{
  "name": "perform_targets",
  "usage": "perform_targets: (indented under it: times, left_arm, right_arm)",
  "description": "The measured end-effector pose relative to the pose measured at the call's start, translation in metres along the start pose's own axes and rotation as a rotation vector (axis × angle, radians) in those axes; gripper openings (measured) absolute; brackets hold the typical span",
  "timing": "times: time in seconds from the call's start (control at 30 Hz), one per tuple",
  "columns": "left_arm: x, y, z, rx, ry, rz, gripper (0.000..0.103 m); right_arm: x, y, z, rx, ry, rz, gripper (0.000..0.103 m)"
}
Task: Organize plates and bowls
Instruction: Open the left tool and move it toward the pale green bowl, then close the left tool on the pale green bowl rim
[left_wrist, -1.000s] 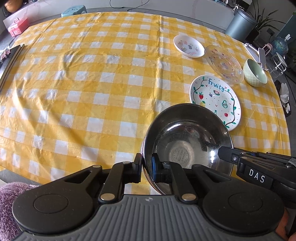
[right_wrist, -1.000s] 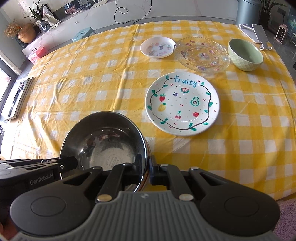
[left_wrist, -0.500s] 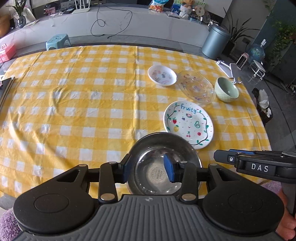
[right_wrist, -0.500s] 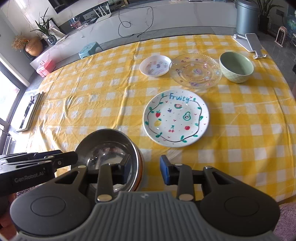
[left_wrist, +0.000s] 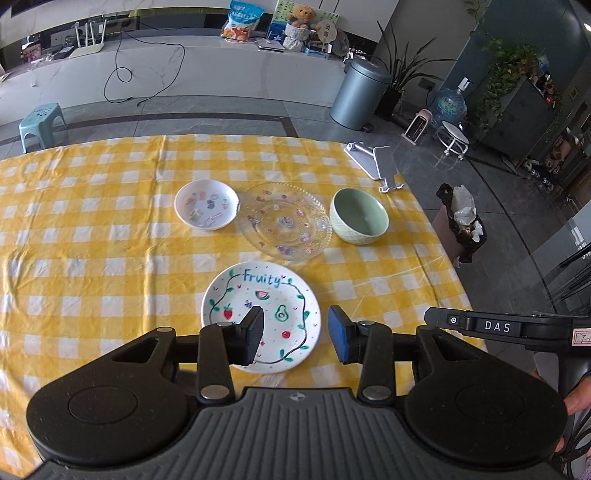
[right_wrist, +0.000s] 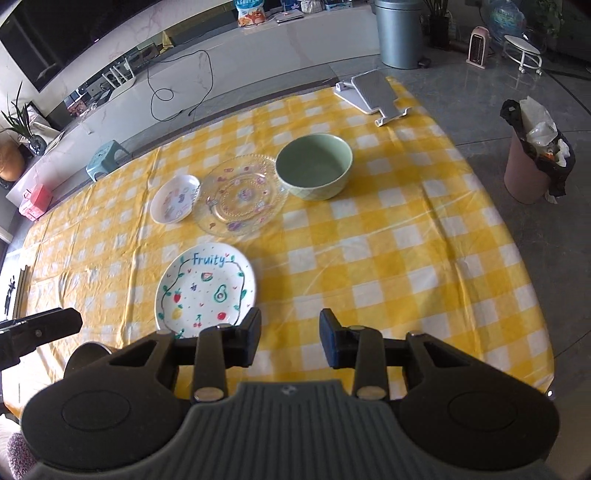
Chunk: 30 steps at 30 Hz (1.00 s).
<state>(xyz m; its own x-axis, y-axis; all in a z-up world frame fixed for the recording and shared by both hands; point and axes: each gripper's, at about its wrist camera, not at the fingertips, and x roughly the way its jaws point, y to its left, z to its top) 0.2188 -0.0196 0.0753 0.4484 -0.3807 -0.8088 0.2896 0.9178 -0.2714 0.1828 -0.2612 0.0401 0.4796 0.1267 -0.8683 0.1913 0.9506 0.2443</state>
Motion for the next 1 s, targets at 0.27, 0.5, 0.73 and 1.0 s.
perform_targets:
  times: [0.27,0.5,0.73,1.0]
  left_arm:
    - [0.063,-0.033,0.045,0.014,0.008,-0.059,0.045]
    - [0.137,-0.046,0.081,0.008,0.049,-0.033,0.039]
    - [0.201,-0.043,0.104,-0.029,0.086,0.022,0.034]
    - [0.235,-0.038,0.108,-0.049,0.132,0.015,0.018]
  right_arm:
    - [0.023,-0.027,0.058,0.002,-0.059,-0.004,0.034]
    - [0.072,-0.045,0.105,0.03,-0.051,0.019,0.03]
    - [0.13,-0.059,0.138,0.061,0.001,0.012,0.025]
    - [0.169,-0.058,0.147,0.075,0.053,0.025,0.019]
